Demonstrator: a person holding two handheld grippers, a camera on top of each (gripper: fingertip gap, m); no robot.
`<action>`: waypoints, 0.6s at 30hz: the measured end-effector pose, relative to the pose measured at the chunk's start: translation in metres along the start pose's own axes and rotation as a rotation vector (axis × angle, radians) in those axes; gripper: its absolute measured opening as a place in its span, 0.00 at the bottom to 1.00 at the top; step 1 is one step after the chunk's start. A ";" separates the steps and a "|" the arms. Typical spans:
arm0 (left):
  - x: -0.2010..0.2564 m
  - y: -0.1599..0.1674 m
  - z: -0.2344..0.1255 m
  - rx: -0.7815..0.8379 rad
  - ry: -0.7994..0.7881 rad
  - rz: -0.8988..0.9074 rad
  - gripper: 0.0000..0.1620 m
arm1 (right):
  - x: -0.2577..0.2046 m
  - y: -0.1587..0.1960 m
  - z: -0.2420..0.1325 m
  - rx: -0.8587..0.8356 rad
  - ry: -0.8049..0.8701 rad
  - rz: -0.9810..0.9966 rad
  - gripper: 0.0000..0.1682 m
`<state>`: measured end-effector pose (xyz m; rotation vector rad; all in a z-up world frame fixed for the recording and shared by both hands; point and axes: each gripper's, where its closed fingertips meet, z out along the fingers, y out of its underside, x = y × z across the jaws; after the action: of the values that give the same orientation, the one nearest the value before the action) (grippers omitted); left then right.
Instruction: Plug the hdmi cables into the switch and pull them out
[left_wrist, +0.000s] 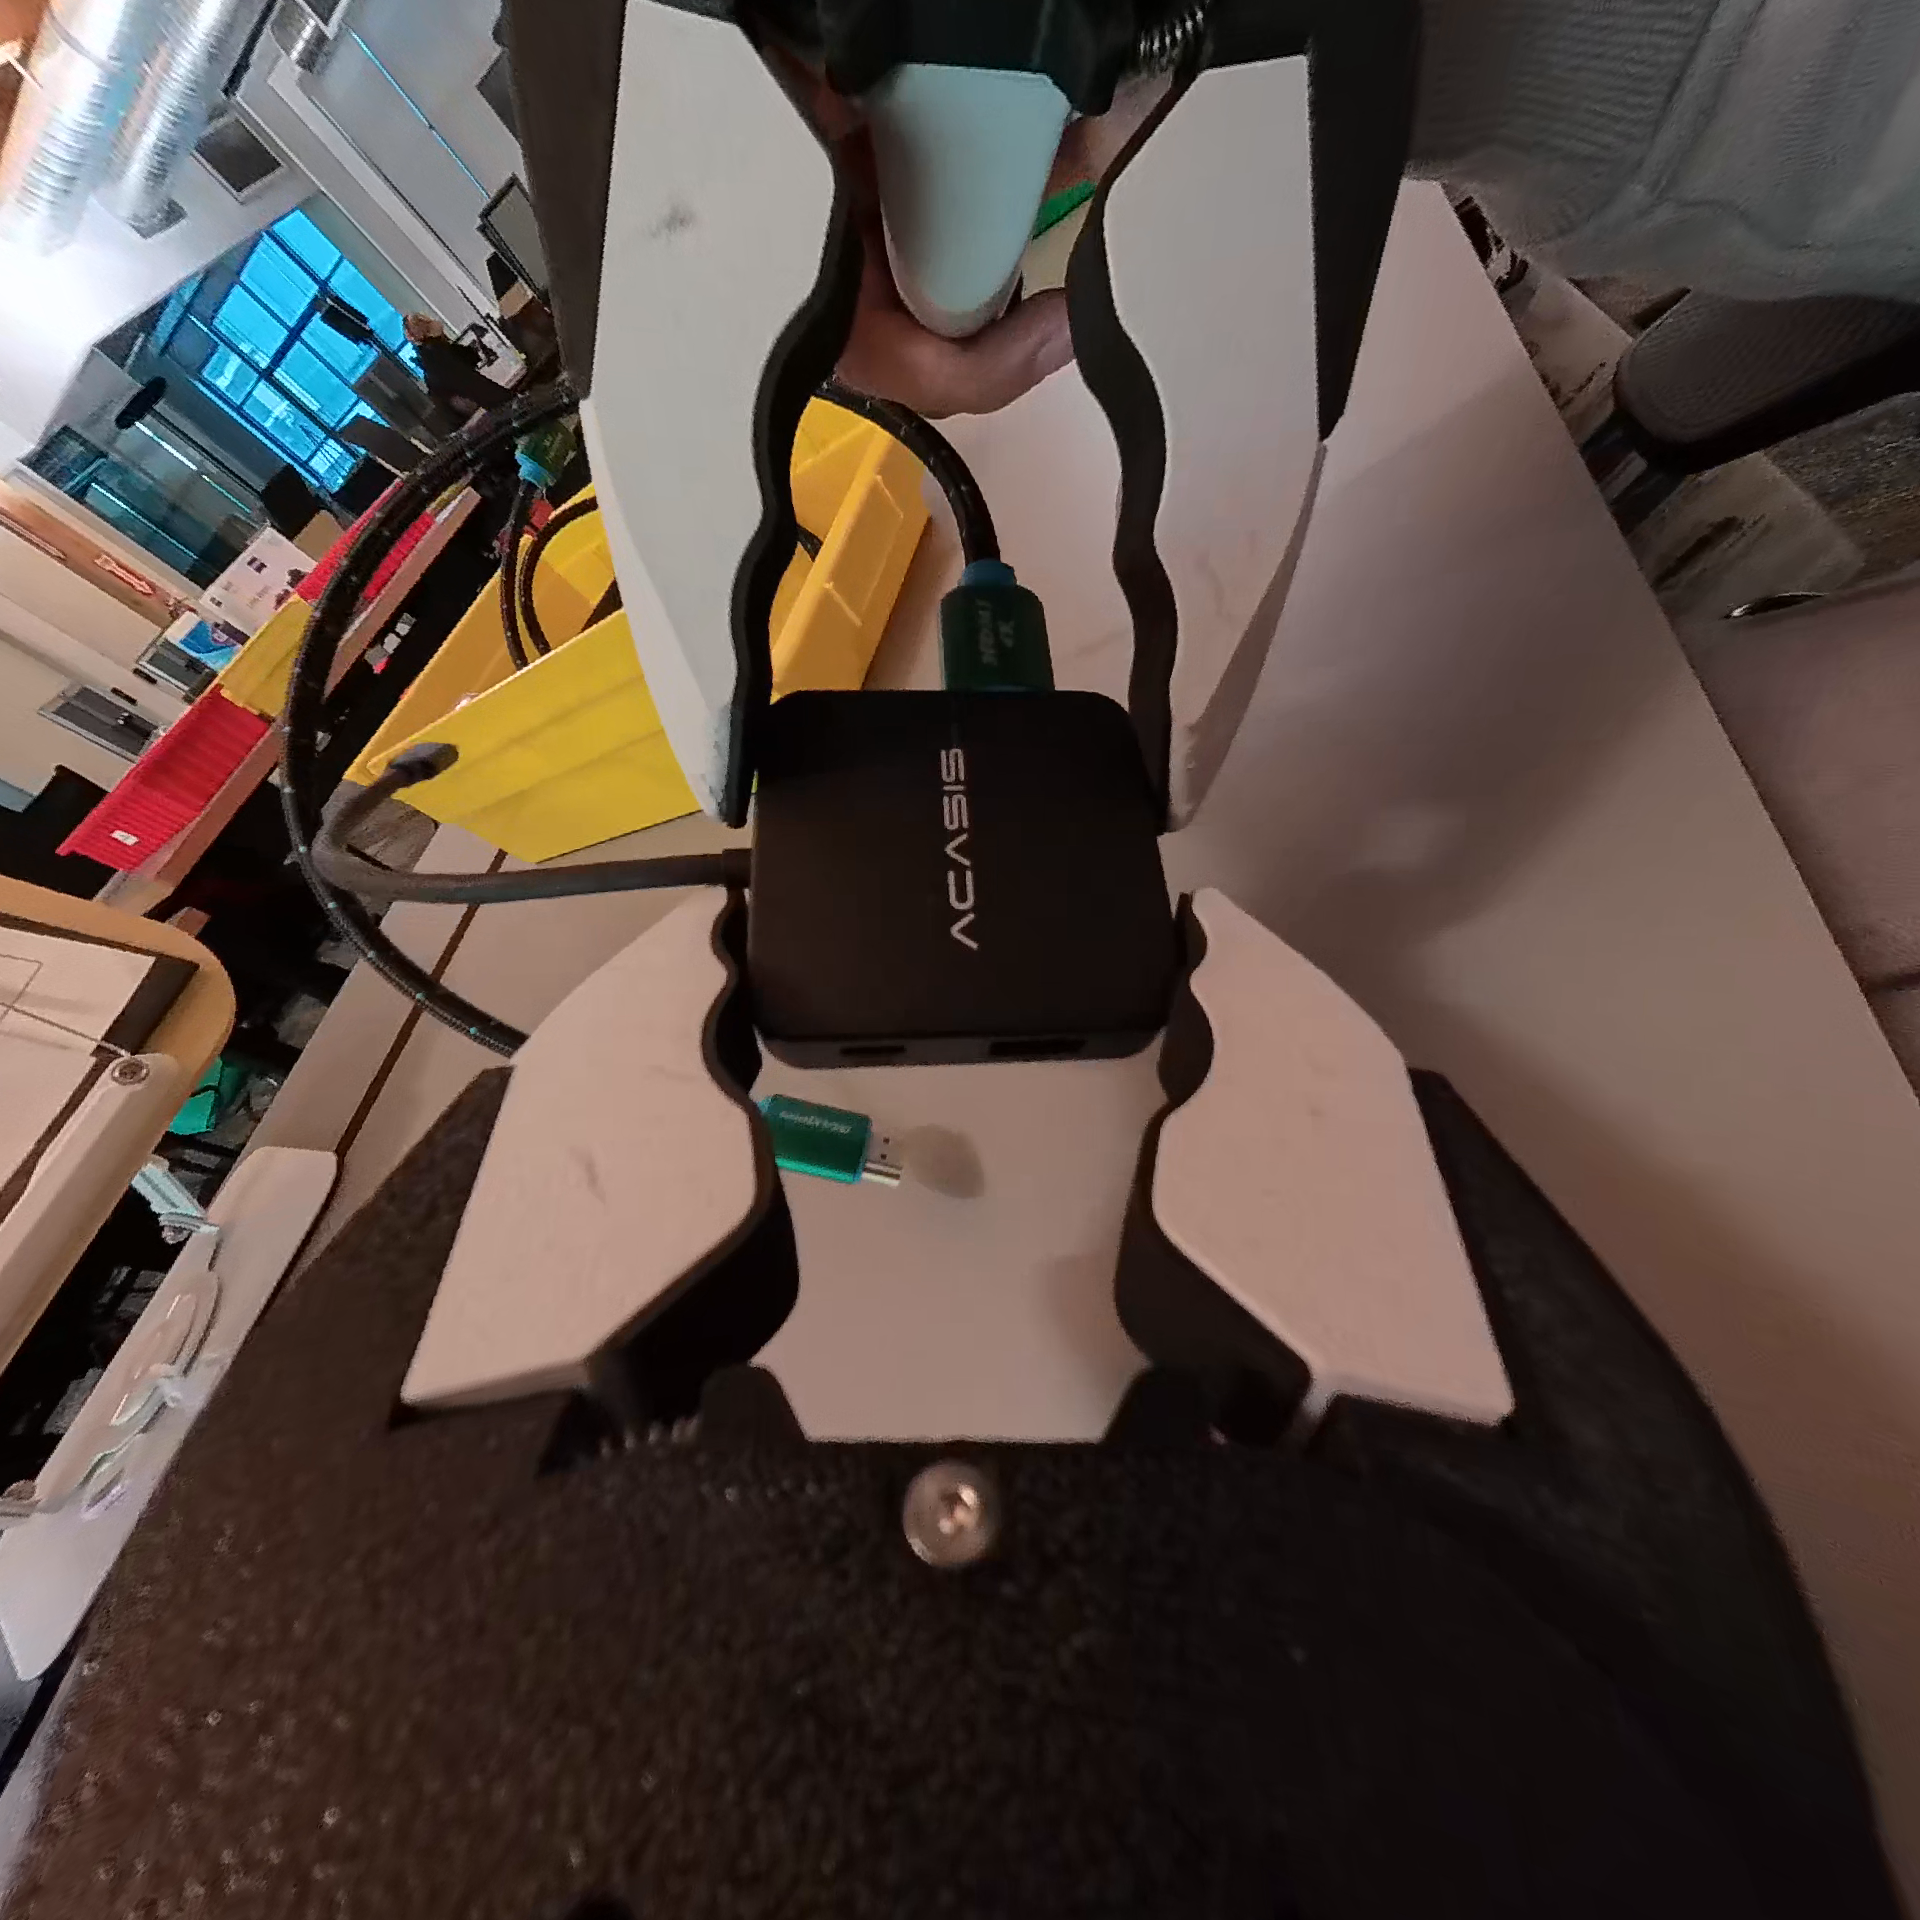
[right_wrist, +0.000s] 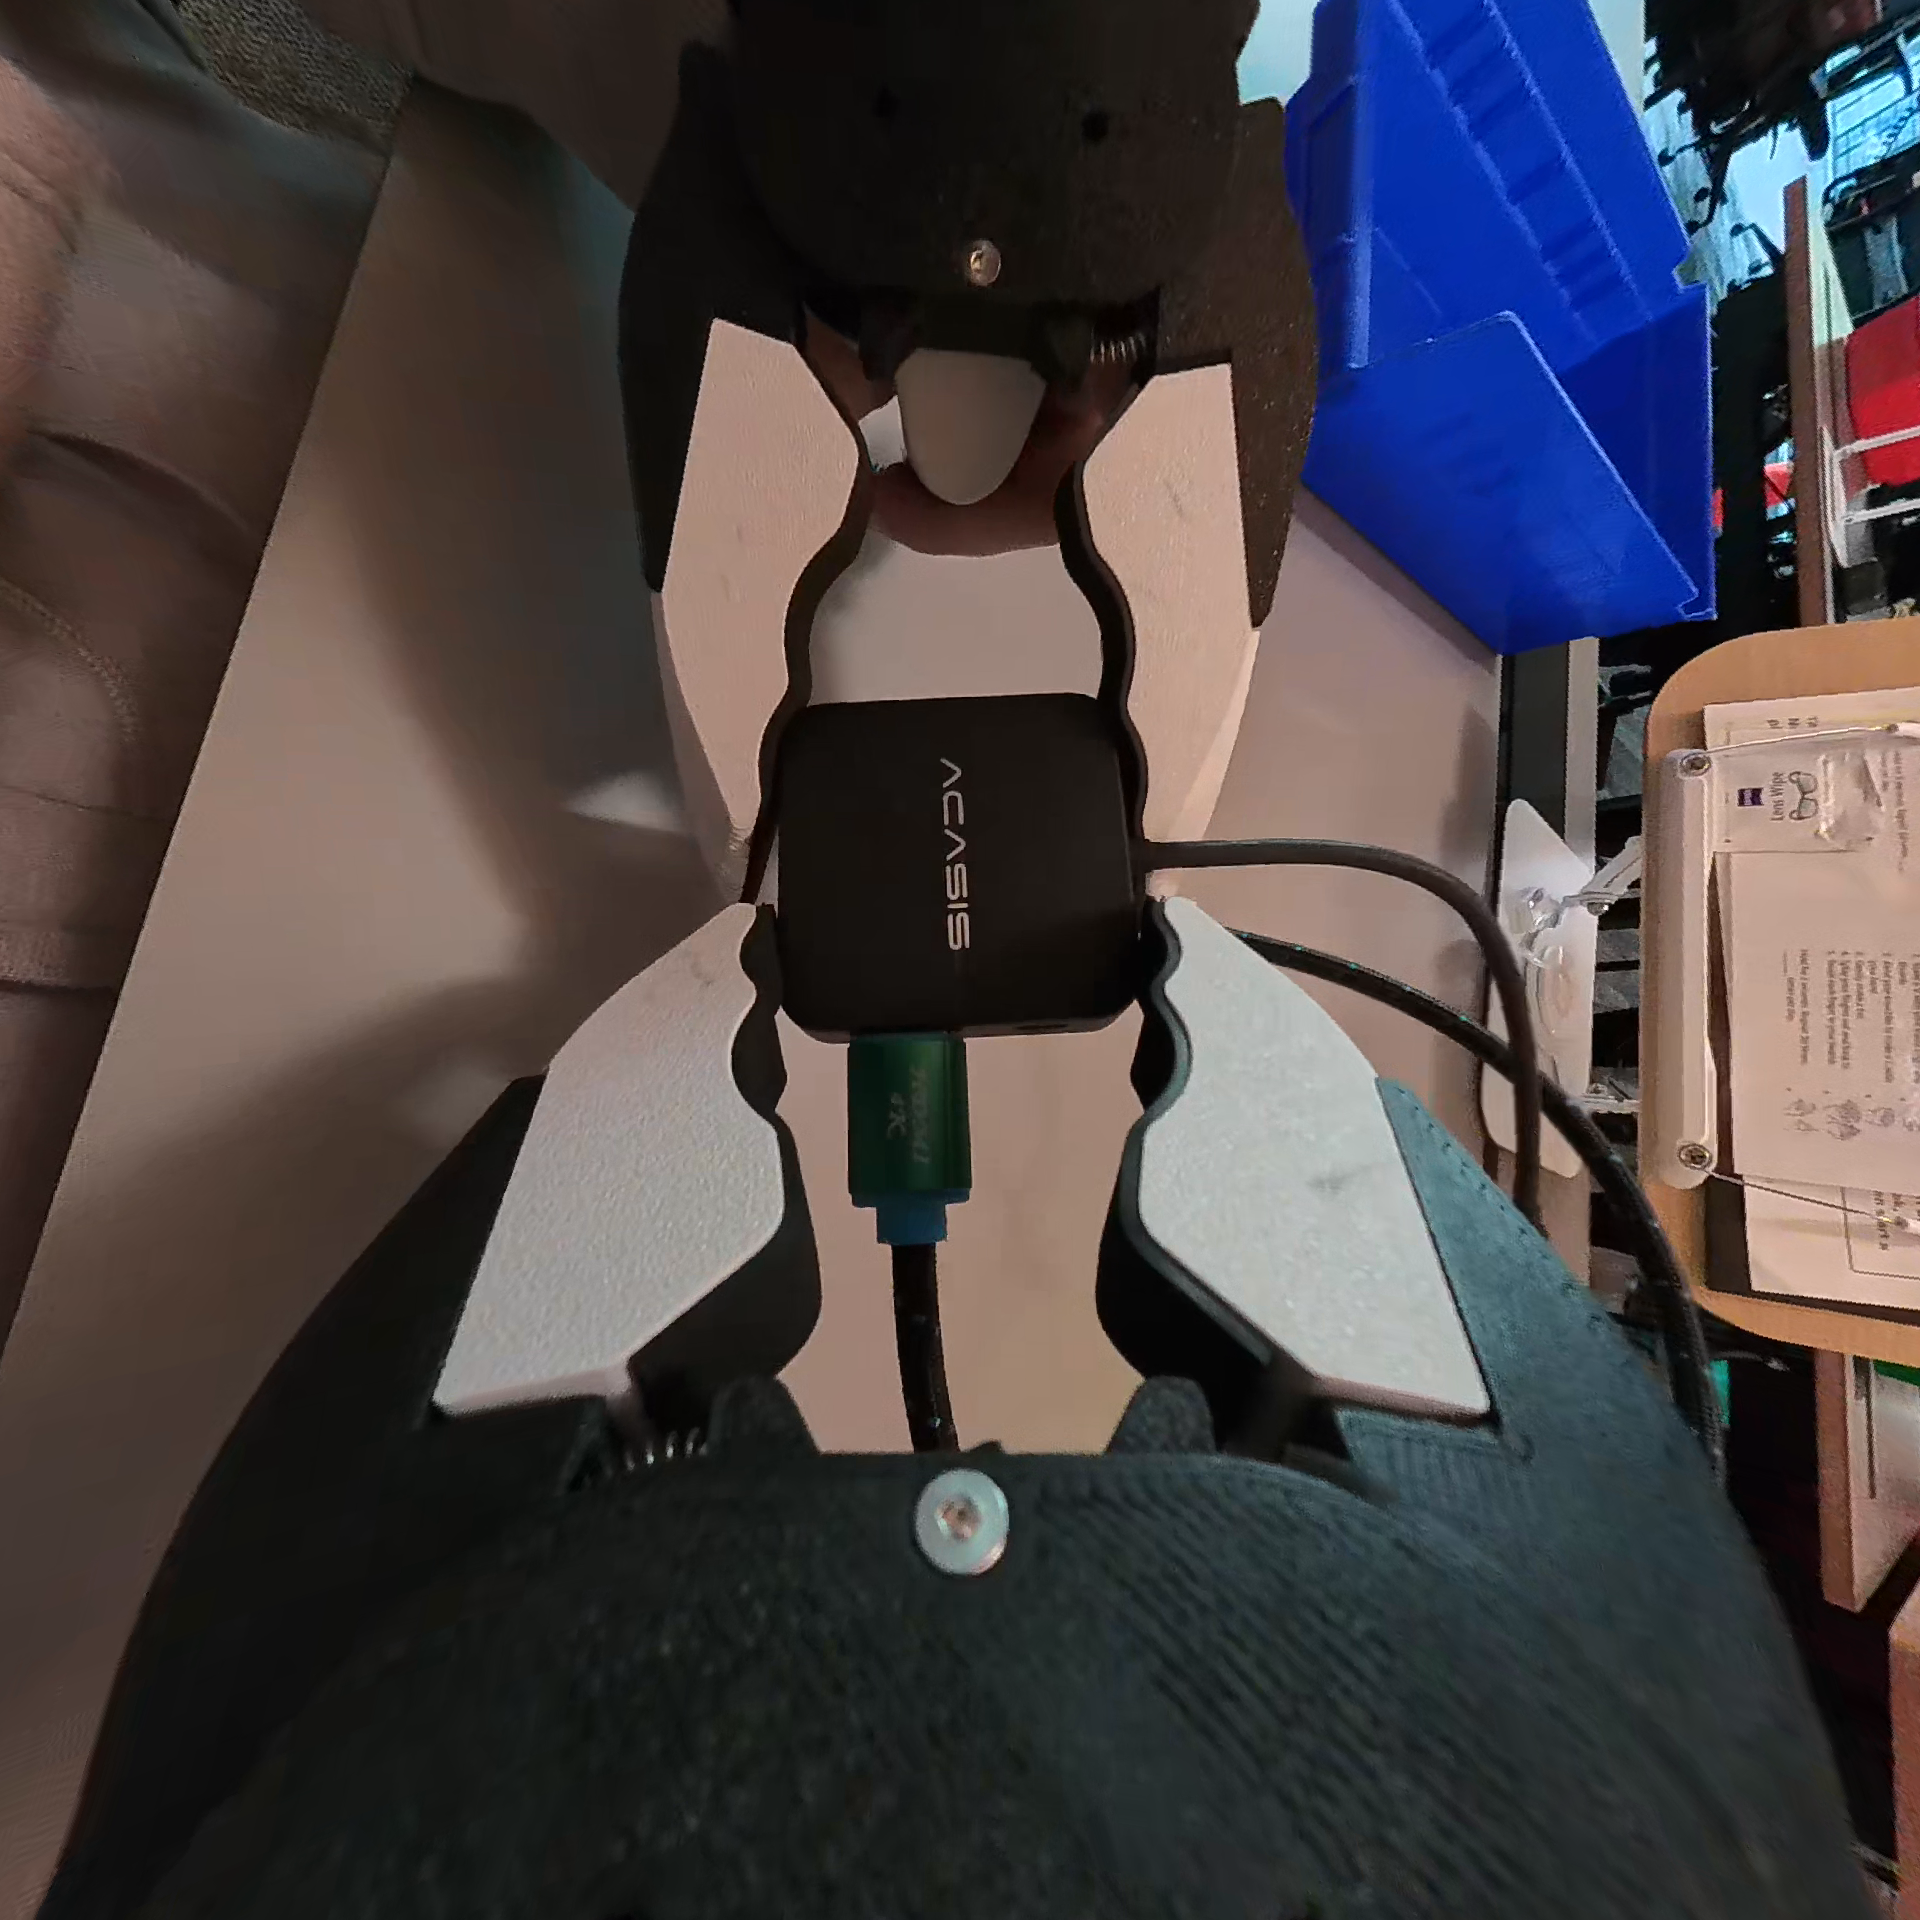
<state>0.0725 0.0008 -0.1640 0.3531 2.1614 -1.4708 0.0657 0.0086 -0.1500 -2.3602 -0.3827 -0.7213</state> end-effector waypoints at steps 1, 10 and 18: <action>0.001 0.000 0.000 0.000 0.003 -0.006 0.47 | -0.001 0.000 0.000 0.003 -0.005 0.006 0.40; -0.010 0.003 -0.004 0.023 0.002 -0.173 0.46 | 0.015 0.003 -0.010 0.046 0.075 0.074 0.36; -0.026 0.005 -0.034 0.168 0.067 -0.366 0.46 | 0.031 -0.017 -0.032 0.237 0.115 0.220 0.30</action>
<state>0.0880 0.0354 -0.1445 0.0628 2.2462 -1.8707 0.0704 0.0031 -0.1025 -2.0865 -0.1459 -0.6648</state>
